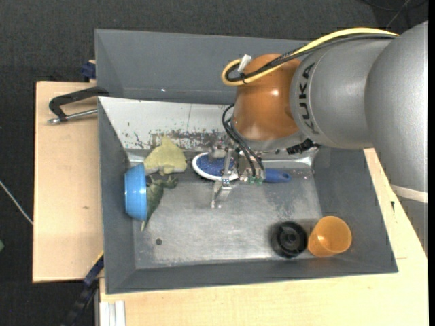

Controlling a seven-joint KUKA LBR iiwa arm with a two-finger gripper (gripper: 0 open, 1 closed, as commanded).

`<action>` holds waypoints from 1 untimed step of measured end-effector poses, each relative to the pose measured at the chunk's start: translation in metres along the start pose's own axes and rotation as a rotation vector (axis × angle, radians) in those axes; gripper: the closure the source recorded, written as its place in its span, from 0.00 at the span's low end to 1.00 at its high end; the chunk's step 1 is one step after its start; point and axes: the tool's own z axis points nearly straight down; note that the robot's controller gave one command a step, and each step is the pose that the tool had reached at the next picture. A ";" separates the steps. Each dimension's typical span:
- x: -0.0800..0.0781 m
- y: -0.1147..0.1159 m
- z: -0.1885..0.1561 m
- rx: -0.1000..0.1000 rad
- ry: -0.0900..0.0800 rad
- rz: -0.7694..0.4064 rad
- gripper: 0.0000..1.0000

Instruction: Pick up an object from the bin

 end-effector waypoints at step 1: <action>-0.010 -0.049 0.000 0.000 0.017 0.140 0.00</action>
Offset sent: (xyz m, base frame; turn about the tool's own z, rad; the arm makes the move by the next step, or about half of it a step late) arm 0.0058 -0.0547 -0.0043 0.1455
